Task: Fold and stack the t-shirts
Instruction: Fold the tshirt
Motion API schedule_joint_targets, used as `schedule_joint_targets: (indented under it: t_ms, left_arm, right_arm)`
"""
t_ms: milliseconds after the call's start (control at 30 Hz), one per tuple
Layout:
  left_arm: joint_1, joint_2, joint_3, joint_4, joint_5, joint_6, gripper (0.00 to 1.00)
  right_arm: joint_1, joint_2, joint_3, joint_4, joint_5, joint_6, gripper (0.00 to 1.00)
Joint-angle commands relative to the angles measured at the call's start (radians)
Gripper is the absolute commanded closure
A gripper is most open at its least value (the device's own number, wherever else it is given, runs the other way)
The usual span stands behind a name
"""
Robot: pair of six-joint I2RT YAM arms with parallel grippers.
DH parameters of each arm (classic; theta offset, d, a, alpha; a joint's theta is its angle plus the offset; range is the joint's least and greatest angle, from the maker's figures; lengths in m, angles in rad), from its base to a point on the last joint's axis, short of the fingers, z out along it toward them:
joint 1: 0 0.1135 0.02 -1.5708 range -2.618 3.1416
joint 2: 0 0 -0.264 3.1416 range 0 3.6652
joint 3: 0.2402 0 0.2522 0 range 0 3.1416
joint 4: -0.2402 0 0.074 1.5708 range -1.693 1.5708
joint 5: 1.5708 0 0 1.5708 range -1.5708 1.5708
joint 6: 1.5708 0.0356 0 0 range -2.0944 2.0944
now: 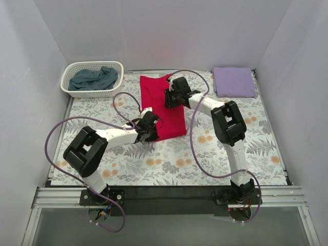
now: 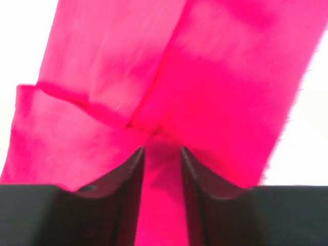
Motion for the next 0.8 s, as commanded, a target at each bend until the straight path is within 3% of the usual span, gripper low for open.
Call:
schedule_joint_targets:
  t_ms: [0,133,400,767]
  left_arm:
    - [-0.006,-0.032,-0.035,-0.108,0.052,0.007,0.92]
    - [-0.006,-0.094,-0.031,-0.132,0.063,-0.004,0.89]
    - [-0.001,-0.227,0.058,-0.2,-0.043,-0.016,0.83]
    - [0.054,-0.103,0.026,-0.168,-0.098,-0.027,0.85]
  right_arm:
    - [-0.029,-0.025,0.078,-0.016,0.043,-0.04,0.63]
    - [-0.035,-0.137,-0.041,-0.023,0.031,-0.026,0.57]
    - [-0.034,-0.421,-0.363,-0.022,-0.118,0.061,0.57]
    - [-0.034,-0.508,-0.633,0.015,-0.228,0.104,0.59]
